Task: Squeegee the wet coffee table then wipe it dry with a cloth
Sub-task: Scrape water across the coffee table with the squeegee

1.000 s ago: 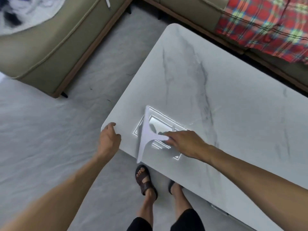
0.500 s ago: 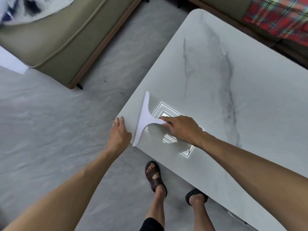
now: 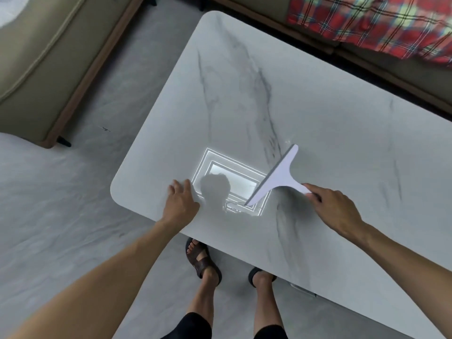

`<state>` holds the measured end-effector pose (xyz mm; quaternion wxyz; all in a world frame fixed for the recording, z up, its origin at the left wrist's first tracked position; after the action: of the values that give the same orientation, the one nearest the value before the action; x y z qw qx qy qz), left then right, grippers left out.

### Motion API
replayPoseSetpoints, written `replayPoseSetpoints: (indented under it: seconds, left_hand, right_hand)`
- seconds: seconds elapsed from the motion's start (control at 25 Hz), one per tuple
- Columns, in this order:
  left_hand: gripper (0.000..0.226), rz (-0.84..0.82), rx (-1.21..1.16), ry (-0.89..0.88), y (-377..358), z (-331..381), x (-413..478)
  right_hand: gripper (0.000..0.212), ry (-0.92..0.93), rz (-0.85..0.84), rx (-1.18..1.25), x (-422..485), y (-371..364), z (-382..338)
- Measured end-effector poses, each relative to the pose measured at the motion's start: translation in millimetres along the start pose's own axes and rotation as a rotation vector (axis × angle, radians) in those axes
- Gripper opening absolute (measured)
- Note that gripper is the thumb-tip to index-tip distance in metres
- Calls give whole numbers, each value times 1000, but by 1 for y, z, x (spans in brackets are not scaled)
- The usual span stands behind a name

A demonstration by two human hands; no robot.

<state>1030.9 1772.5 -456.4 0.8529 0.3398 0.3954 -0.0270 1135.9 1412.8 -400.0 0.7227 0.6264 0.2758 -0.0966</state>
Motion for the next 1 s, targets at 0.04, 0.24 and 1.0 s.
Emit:
replayPoseSetpoints:
  seconds: [0.04,0.24,1.0]
  left_hand:
    - [59,14,-7,3,1,0,0]
    - [52,229,-230,91,23,-25,-10]
    - [47,-6,51,0,1,-51,-31]
  right_hand:
    - [34,-30,-7,3,-7,1,11]
    - [35,32,25,86,-18,22,-20]
    - [41,444,-54,-156,-24,-12,-80]
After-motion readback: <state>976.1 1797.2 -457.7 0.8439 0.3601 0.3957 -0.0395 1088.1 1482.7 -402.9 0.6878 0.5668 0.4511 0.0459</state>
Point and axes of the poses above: each hand's wrist, its own x-axis towards the middle knuckle, its own y-axis out of the back of the hand, z = x × y, the point moved 3 cm from there along x, towards the middle knuckle, and after that the axes turned 14 degrees about -x, right-handed, at the moved point
